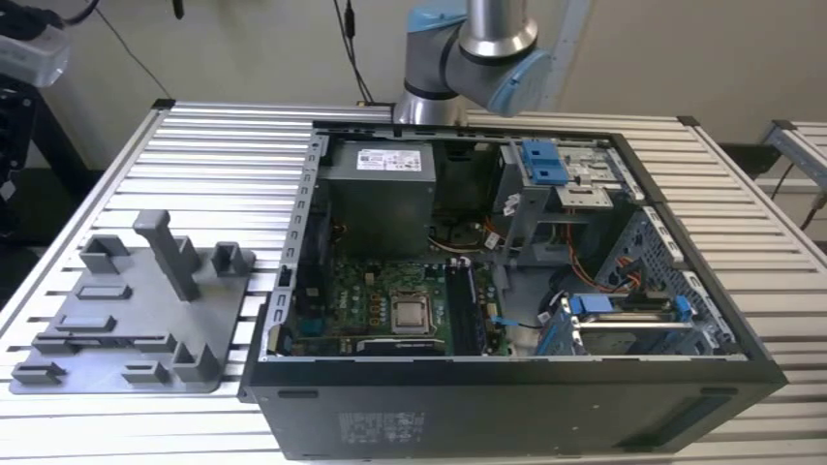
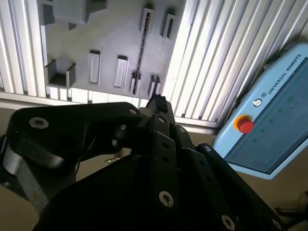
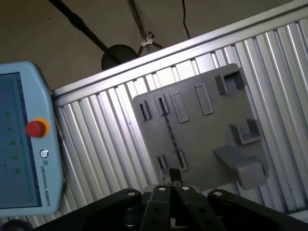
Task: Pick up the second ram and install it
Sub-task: 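Pick up the second ram and move it above second insertion slot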
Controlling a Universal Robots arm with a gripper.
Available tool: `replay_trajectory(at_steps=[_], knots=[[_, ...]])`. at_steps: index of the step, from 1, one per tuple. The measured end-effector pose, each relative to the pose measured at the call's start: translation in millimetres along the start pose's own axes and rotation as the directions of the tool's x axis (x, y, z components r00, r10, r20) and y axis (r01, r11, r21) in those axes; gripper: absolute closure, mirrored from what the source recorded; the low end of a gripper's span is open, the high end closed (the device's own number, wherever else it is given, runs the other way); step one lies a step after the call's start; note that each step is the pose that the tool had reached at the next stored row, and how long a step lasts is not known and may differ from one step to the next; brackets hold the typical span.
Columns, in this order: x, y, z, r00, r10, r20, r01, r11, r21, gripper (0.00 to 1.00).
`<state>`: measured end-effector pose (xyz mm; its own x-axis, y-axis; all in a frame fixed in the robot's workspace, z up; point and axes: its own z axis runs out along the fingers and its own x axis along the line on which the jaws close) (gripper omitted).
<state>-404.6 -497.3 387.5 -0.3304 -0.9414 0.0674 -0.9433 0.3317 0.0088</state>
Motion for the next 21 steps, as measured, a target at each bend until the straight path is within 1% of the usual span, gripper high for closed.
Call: replay_trajectory(at_steps=[3,13,14,15,17,19,20,21], knots=[[0.0,0.0,0.0,0.9998,-0.021,-0.0004,0.021,0.9998,0.0015,0.89],[0.0,0.1,0.0,0.9997,-0.023,-0.0004,0.023,0.9997,0.0016,0.89],[0.0,0.1,0.0,0.9997,-0.023,-0.0005,0.023,0.9997,0.0016,0.83],[0.0,0.1,-0.1,0.9997,-0.023,-0.0005,0.023,0.9997,0.0016,0.83],[0.0,0.1,0.0,0.9997,-0.023,-0.0005,0.023,0.9997,0.0017,0.7],[0.0,0.1,0.0,0.9997,-0.023,-0.0005,0.023,0.9997,0.0016,0.7],[0.0,0.1,0.0,0.9997,-0.023,-0.0005,0.023,0.9997,0.0017,0.64],[0.0,0.1,0.0,0.9997,-0.023,-0.0005,0.023,0.9997,0.0017,0.64]])
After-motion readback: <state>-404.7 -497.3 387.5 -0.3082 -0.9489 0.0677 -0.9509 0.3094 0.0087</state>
